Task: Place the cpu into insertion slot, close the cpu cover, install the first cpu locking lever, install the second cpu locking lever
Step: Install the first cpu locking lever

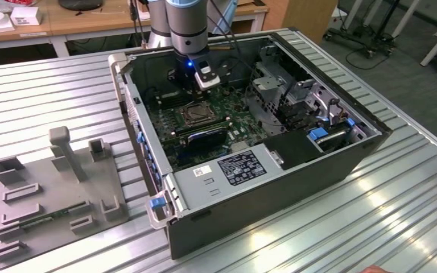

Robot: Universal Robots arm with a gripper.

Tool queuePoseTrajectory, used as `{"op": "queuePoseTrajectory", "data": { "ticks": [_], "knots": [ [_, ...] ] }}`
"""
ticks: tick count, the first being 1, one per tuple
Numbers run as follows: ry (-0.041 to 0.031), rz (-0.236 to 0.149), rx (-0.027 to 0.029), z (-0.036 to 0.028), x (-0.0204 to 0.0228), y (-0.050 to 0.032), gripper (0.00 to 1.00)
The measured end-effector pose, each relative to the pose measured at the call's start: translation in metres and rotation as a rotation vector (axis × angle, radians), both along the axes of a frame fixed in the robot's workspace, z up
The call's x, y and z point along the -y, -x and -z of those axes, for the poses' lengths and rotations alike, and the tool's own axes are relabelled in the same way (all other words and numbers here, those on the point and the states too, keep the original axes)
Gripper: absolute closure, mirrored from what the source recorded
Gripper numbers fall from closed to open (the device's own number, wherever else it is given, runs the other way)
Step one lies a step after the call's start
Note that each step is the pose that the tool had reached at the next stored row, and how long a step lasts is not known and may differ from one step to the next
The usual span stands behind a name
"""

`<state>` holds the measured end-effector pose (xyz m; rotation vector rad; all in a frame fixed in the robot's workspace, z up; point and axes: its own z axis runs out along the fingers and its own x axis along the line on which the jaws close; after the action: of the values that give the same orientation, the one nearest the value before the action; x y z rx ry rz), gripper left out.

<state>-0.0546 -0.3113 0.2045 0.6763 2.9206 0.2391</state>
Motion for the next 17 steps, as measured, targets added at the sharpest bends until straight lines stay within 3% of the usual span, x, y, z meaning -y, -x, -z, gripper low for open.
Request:
{"op": "queuePoseTrajectory", "data": {
  "ticks": [8, 17],
  "knots": [
    [-0.0010, 0.003, 0.0001, 0.0004, -0.0006, 0.0000, 0.90],
    [-0.0009, 0.014, 0.0001, 0.0058, 0.0004, 0.0000, 0.90]
  ]
}}
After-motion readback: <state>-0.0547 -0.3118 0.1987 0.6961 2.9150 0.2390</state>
